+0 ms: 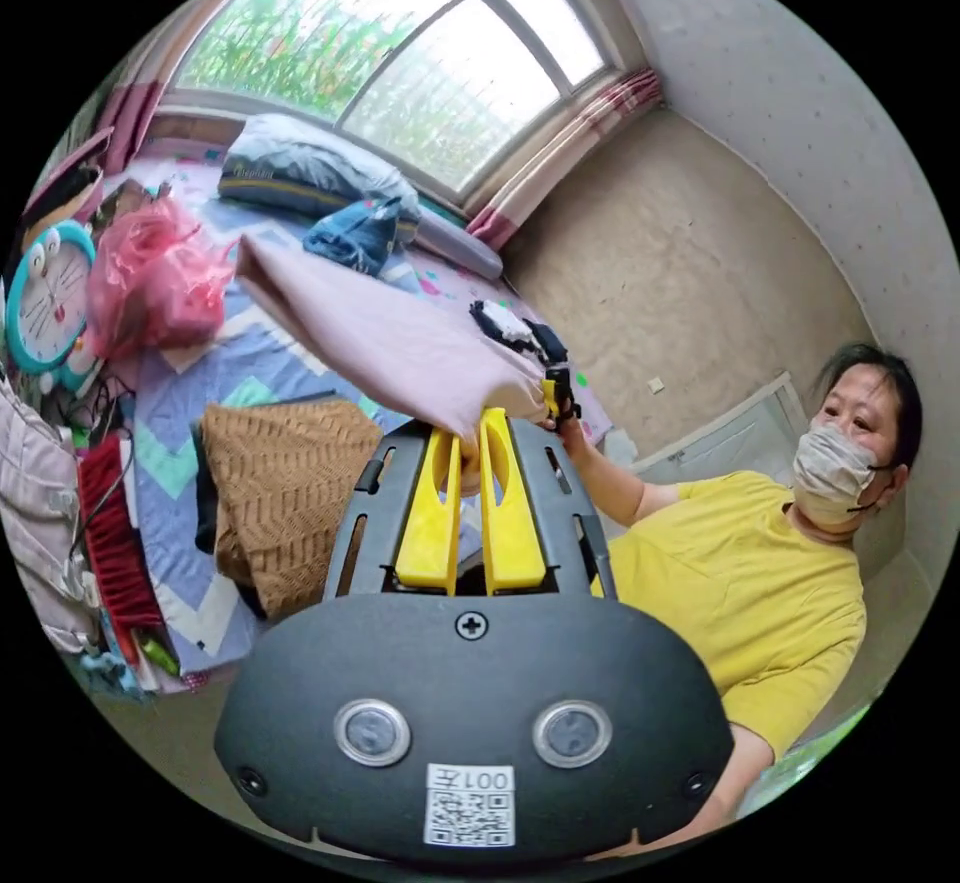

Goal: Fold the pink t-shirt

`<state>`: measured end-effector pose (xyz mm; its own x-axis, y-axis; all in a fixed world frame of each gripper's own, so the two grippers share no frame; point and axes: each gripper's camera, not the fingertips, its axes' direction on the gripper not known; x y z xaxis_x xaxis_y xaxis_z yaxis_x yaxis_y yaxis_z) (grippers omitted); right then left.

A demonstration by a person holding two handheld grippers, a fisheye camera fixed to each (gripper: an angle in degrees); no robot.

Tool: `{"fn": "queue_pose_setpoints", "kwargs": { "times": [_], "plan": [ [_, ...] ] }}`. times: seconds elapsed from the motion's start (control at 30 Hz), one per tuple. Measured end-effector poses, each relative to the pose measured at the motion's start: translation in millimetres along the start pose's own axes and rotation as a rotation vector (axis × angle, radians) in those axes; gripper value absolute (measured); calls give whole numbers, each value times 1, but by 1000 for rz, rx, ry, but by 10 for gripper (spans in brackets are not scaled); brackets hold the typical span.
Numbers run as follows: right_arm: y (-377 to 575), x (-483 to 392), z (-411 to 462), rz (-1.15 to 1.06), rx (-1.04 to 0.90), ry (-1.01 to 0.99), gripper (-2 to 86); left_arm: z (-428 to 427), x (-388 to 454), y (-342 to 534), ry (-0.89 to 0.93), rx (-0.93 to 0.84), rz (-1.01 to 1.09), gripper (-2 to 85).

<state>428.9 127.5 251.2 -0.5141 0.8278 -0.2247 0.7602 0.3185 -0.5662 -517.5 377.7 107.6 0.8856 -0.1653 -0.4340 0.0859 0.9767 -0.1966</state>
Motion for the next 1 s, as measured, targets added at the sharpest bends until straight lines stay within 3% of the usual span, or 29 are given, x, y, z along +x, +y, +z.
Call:
{"fn": "queue_pose_setpoints", "kwargs": {
  "times": [0.17, 0.27, 0.37, 0.47, 0.6, 0.8, 0.87, 1.0],
  "plan": [
    [119, 108, 23, 398, -70, 228, 19, 27, -121, 53, 26, -219, -342, -4],
    [161, 130, 18, 525, 24, 185, 19, 47, -176, 100, 12, -309, -557, -3],
    [153, 122, 23, 472, -6, 196, 18, 35, -178, 100, 77, -245, -552, -5],
    [142, 115, 30, 418, -85, 220, 18, 22, -160, 84, 34, -274, -483, -5],
    [151, 115, 25, 439, -119, 204, 20, 8, -154, 96, 17, -276, -550, -4],
    [195, 90, -31, 440, -33, 165, 9, -37, -133, 151, 48, -4, -663, -11],
    [213, 59, -67, 387, 42, 174, 7, -50, -105, 153, -9, 61, -621, -11],
    [239, 2, -121, 324, 143, 301, 6, -37, 0, 126, -207, 61, -338, -12]
  ]
}}
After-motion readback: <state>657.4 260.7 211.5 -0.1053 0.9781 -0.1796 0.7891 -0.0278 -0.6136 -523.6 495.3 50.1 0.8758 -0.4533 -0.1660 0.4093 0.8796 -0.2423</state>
